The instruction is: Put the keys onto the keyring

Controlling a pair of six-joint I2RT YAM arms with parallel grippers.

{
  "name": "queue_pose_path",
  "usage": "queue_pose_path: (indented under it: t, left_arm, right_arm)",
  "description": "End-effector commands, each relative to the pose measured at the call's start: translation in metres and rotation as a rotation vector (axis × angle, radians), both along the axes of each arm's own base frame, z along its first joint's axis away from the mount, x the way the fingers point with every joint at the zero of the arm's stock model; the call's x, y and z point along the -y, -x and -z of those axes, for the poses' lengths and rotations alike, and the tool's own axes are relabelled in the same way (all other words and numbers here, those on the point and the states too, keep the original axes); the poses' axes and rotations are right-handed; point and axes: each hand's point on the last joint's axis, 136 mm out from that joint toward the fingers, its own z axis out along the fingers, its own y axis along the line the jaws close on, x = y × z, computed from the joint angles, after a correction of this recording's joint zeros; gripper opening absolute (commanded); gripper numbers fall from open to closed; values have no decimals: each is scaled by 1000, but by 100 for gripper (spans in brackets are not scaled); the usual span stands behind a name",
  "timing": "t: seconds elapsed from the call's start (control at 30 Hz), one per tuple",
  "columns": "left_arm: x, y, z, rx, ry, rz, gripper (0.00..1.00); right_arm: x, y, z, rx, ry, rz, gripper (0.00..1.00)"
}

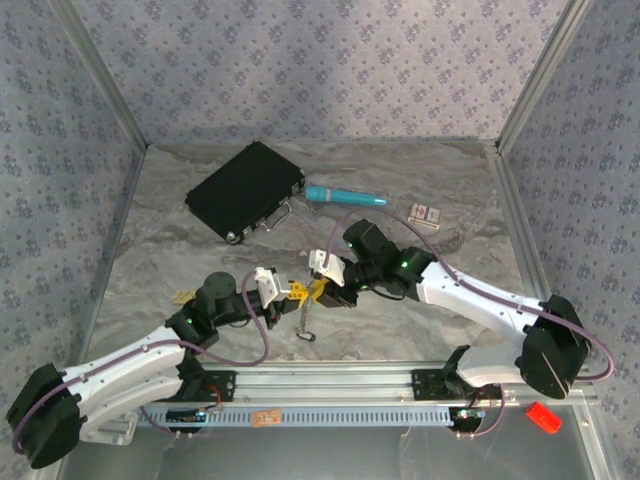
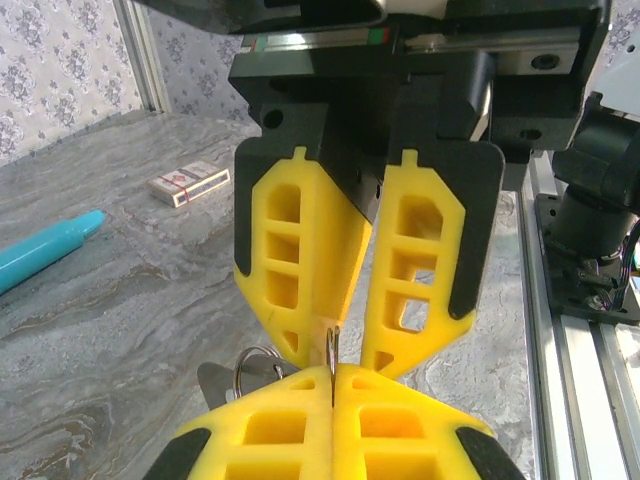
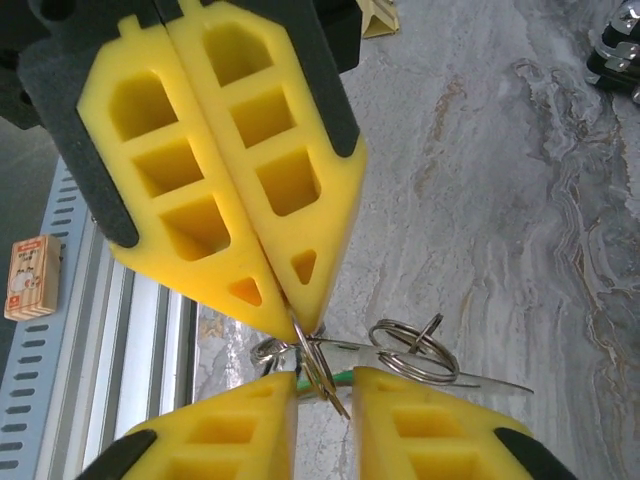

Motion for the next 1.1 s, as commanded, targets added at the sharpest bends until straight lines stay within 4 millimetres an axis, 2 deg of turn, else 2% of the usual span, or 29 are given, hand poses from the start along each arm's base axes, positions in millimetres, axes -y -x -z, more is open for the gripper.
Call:
queue_pose_path:
  t: [0.0,0.13,0.23,0.43,0.57,0.6,0.7,0.73,0.87,1.07]
  left_arm:
    - [2,0,-16,36,55,6,0]
    - [2,0,-17,38,57,6,0]
    - [2,0,-18,39,59,10,0]
    - [3,0,-19,40,64,9,0]
    - [1,-5,-16,26,52,-21,0]
    - [0,-8,-15,19,45,-41,0]
    - [-1,-10,-11,9,12,-49,17]
    - [-1,-9,-10,8,2,-46,19]
    - [1,-7,-7,8,-33,-22,20]
    - [5,-7,-6,2,-45,-1,16]
  right_arm:
    - [2,0,-15,43,-51,2,27]
    - [2,0,-18,53,-69,7,29]
    - [0,1,-17,39,-71,-4,25]
    - [-6,0,-18,35,-83,-15,14]
    - [-5,1,-20,41,-76,-21,0]
    - [-5,0,-20,47,-69,-21,0]
    - [0,-1,-22,70,-26,-23,0]
    - [1,-2,-22,79,-10,-26,0]
    - [5,0,-22,108,74,-52,0]
    - [3,5,-21,131,152,-103,0]
